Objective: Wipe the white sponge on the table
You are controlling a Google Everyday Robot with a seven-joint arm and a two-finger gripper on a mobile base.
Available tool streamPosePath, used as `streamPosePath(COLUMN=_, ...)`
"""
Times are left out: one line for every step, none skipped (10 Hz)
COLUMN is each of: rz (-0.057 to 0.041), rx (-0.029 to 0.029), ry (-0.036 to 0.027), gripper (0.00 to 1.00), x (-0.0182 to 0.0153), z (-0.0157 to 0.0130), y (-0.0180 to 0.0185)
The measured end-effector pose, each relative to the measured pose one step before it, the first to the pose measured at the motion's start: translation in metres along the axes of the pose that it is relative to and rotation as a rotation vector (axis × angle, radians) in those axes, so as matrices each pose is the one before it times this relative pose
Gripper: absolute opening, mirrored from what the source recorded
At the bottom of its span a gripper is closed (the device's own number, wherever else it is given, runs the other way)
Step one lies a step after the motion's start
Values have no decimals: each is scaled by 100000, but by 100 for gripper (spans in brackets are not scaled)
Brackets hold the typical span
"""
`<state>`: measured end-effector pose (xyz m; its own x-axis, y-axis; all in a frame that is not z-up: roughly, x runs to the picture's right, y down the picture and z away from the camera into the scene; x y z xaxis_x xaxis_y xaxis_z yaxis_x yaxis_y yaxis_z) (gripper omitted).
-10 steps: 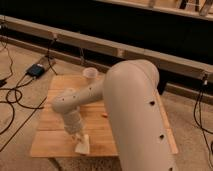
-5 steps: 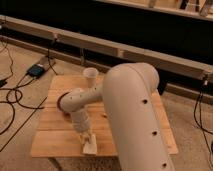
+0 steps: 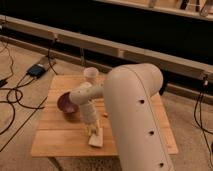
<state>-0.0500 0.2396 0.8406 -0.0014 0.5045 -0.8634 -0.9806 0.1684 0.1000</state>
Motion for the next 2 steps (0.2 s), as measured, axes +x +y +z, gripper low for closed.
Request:
streamPosePath(rz=1310, rx=-89, ry=-1979, gripper=0, x=-1160, z=-398, y=-202)
streamPosePath(rz=348, rx=-76, ry=-1535, gripper=0, x=-833, z=-311, y=220)
